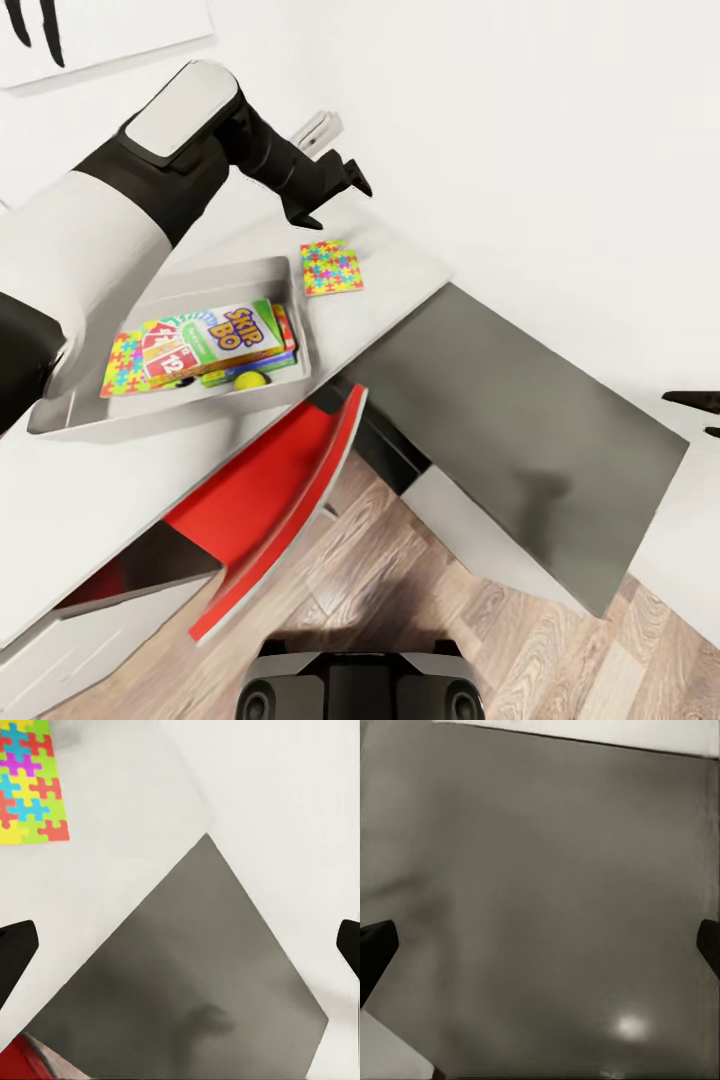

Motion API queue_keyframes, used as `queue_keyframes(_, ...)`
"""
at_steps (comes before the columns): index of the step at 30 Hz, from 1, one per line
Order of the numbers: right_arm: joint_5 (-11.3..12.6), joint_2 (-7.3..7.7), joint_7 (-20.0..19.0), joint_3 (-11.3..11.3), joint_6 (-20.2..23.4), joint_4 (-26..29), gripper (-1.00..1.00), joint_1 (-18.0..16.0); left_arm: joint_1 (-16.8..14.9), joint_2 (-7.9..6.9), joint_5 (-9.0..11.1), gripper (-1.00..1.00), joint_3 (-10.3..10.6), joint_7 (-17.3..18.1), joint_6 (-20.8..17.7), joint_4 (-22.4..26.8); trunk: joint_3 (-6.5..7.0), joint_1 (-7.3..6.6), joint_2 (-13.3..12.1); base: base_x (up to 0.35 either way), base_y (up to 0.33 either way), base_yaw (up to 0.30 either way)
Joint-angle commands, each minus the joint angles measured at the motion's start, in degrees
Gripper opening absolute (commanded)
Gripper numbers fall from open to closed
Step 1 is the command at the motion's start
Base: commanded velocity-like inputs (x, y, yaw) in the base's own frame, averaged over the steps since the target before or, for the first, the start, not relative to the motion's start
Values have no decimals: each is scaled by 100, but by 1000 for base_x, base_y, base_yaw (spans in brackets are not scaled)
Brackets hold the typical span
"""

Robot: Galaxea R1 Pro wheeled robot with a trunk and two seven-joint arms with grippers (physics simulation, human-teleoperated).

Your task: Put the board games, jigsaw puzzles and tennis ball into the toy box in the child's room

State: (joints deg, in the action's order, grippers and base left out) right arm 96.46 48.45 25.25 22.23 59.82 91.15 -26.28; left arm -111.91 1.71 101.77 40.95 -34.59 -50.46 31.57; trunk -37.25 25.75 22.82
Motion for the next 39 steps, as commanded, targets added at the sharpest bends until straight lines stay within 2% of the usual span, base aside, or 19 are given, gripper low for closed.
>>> queue_keyframes(1,51,-12,-2,-1,18,3,100,8,-36,-10,-45,100,41,118,5,-90,-8,3,10,0,0,-236)
queue_keyframes(2,47,-24,-55,0,18,4,100,46,-55,-16,-146,100,58,278,2,-165,-8,3,10,0,0,-189)
queue_keyframes(3,47,-24,-55,0,18,4,100,46,-55,-16,-146,100,58,278,2,-165,-8,3,10,0,0,-189)
queue_keyframes(6,37,-55,-158,0,18,6,100,303,-77,-50,-419,100,87,643,-3,-295,-8,3,10,0,0,-123)
queue_keyframes(7,37,-55,-158,0,18,6,100,303,-77,-50,-419,100,87,643,-3,-295,-8,3,10,0,0,-97)
queue_keyframes(9,35,-71,-204,0,18,7,100,518,-68,-88,-559,100,100,778,1,-341,-8,3,10,0,0,-70)
queue_keyframes(16,32,-95,-332,1,18,24,100,846,39,-140,-733,100,111,930,8,-396,-8,3,10,0,2,-40)
queue_keyframes(22,31,-133,-399,1,18,17,100,930,79,-169,-774,100,113,967,7,-409,-8,3,10,0,81,-26)
queue_keyframes(26,31,-224,-433,1,18,13,100,975,98,-211,-797,100,111,986,1,-414,-8,3,10,0,206,-115)
queue_keyframes(28,31,-287,-446,1,18,11,100,1006,106,-243,-808,100,114,989,-2,-417,-8,3,10,0,255,-190)
queue_keyframes(39,28,-370,-463,12,18,9,100,1055,120,-283,-818,100,115,939,0,-418,-8,3,10,0,163,-244)
